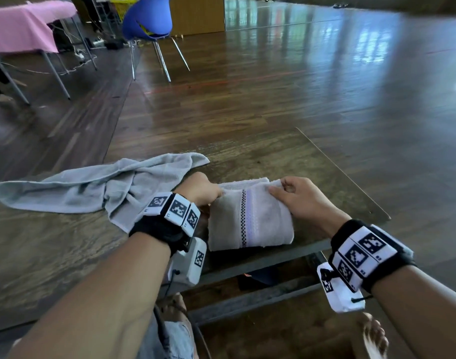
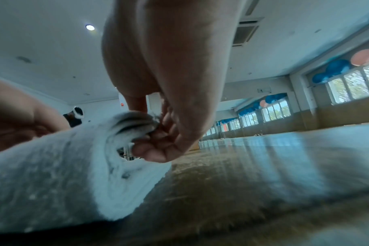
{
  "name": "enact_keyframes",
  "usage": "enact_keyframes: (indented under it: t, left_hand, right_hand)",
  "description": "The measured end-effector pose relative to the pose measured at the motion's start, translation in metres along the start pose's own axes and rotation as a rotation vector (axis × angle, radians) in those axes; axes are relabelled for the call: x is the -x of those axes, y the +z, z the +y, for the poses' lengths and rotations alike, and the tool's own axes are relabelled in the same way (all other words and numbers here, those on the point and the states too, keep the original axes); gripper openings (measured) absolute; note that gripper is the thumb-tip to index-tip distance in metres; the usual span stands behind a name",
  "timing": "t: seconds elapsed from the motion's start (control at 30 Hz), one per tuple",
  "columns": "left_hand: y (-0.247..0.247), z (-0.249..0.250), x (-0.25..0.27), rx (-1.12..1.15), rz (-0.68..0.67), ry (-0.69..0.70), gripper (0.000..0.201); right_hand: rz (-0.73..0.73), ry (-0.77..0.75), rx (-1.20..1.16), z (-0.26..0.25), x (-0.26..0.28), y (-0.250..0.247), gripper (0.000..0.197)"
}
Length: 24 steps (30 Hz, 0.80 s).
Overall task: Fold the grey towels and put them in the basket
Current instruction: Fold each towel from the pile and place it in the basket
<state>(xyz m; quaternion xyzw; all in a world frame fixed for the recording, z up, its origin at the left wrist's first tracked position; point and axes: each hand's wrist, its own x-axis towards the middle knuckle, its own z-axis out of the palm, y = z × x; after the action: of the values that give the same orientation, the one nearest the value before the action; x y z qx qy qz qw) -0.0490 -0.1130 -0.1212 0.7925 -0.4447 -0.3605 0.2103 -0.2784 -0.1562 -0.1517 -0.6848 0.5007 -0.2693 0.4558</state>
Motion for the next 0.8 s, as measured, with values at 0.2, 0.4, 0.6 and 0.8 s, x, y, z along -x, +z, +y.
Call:
enact_keyframes:
  t: [0.2, 0.4, 0.6, 0.8]
  left_hand:
    - [0.000, -0.010, -0.025, -0.089, 0.090, -0.002, 0.027]
    - [0.003, -0.012, -0.037, -0.161, 0.100, -0.012, 0.038]
    - [0.008, -0.015, -0.045, -0.119, 0.180, 0.017, 0.029]
    - [0.013, -0.016, -0.045, -0.199, 0.231, 0.067, 0.027]
  right_hand:
    - [0.064, 0.034, 0.254, 0.000, -0.051, 0.018, 0.037]
    - [0.104, 0.052, 0.333, 0.007, -0.070, 0.024, 0.023]
    - [0.105, 0.035, 0.338, 0.006, -0.074, 0.022, 0.019]
    - [0.119, 0.019, 0.373, 0.003, -0.073, 0.024, 0.019]
